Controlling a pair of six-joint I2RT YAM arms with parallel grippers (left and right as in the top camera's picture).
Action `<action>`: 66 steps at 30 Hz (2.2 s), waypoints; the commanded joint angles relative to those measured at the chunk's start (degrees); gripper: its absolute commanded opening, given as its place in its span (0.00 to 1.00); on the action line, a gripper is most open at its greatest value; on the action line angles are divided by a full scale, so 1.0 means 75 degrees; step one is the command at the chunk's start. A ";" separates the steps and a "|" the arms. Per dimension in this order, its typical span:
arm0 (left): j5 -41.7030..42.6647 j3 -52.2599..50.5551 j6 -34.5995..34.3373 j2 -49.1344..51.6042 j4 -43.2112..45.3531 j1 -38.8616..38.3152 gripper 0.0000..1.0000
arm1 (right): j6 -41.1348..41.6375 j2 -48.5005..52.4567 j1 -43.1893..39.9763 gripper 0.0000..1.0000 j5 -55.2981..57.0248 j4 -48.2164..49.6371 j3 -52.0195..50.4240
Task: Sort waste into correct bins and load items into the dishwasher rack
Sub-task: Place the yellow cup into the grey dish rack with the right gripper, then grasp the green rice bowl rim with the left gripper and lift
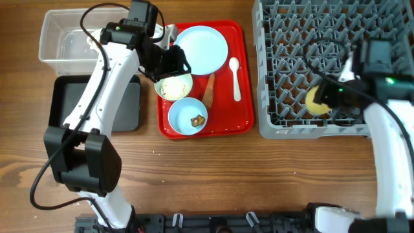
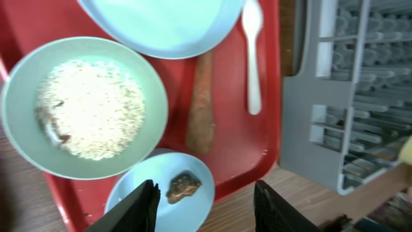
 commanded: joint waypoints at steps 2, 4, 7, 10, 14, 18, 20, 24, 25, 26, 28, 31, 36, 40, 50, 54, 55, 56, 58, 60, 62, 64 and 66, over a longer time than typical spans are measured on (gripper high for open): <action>-0.0431 0.0029 0.0099 -0.0029 -0.0029 -0.0041 0.49 | -0.0125 0.0697 0.0484 0.48 0.0119 0.0003 0.0102; -0.0431 0.0029 0.0099 -0.0029 -0.0029 -0.0041 0.49 | -0.0125 0.0924 0.0627 0.49 0.0125 -0.0006 0.0102; -0.0431 0.0029 0.0099 -0.0029 -0.0032 -0.0041 0.50 | -0.0122 0.1221 0.0714 0.58 0.0125 -0.0017 0.0102; -0.0431 0.0029 0.0099 -0.0029 -0.0035 -0.0041 0.52 | -0.0090 0.1320 0.0714 0.88 0.0128 -0.0009 0.0102; -0.0431 0.0029 0.0102 -0.0029 -0.0035 -0.0041 0.57 | -0.0070 0.1309 0.0685 0.93 0.0125 -0.0070 0.0344; -0.0431 0.0029 0.0102 -0.0029 -0.0035 -0.0041 0.58 | -0.0122 0.1309 0.0688 0.93 0.0044 -0.0469 0.1189; -0.0431 0.0029 0.0102 -0.0029 -0.0035 -0.0041 0.59 | -0.0408 0.1309 0.0746 0.91 -0.0586 -0.0659 0.1947; -0.0431 0.0029 0.0108 -0.0029 -0.0038 -0.0055 0.60 | -0.0554 0.1300 0.1110 0.91 -0.1445 -0.0487 0.2541; -0.0504 0.0029 0.0303 -0.0029 -0.0096 -0.0114 0.59 | -0.0530 0.1303 0.1276 0.90 -0.1489 -0.0312 0.2538; -0.0635 0.0029 0.0326 -0.0029 -0.0137 -0.0143 0.60 | -0.0522 0.1320 0.1341 0.90 -0.1498 -0.0262 0.2538; -0.1125 0.0029 0.0309 -0.0029 -0.0259 -0.0207 0.59 | -0.0495 0.1338 0.1451 0.90 -0.1687 -0.0192 0.2538; -0.1830 0.0029 -0.0114 -0.0029 -0.0350 -0.0219 0.59 | -0.0382 0.1376 0.1769 0.89 -0.1944 0.0000 0.2524; -0.2171 0.0029 -0.0539 -0.0029 -0.0356 -0.0274 0.54 | 0.0096 0.1376 0.2331 0.88 -0.1632 0.0458 0.2515; -0.2687 -0.0085 -0.0507 -0.0026 -0.0015 -0.0784 0.53 | 0.0551 0.1376 0.2352 0.88 -0.1224 0.0688 0.2515; -0.4004 -0.0973 -0.0941 0.0522 0.2192 -0.1871 0.52 | 0.0673 0.1376 0.2008 0.98 -0.0627 0.0542 0.2515; -0.4013 -0.0979 -0.0941 0.1008 0.2349 -0.1845 0.50 | 0.0656 0.1376 0.2011 1.00 -0.0487 0.0449 0.2506; -0.4033 -0.0979 -0.0944 0.1113 0.2381 -0.1813 0.50 | 0.0653 0.1376 0.2011 1.00 -0.0466 0.0449 0.2506; -0.4039 -0.0979 -0.0944 0.1224 0.2413 -0.1781 0.49 | 0.0656 0.1376 0.2011 1.00 -0.0466 0.0449 0.2503; -0.4036 -0.0979 -0.0950 0.1381 0.2477 -0.1737 0.49 | 0.0662 0.1376 0.2011 1.00 -0.0469 0.0449 0.2500; -0.4033 -0.0979 -0.0944 0.1571 0.2573 -0.1719 0.49 | 0.0656 0.1376 0.2011 1.00 -0.0469 0.0446 0.2500; -0.4033 -0.0979 -0.0944 0.1760 0.2594 -0.1719 0.44 | 0.0659 0.1376 0.2011 1.00 -0.0469 0.0446 0.2500; -0.4028 -0.0982 -0.0947 0.1920 0.2559 -0.1719 0.31 | 0.0659 0.1376 0.2011 1.00 -0.0469 0.0449 0.2500; -0.4025 -0.0982 -0.0956 0.1964 0.2515 -0.1719 0.16 | 0.0659 0.1376 0.2011 1.00 -0.0466 0.0449 0.2500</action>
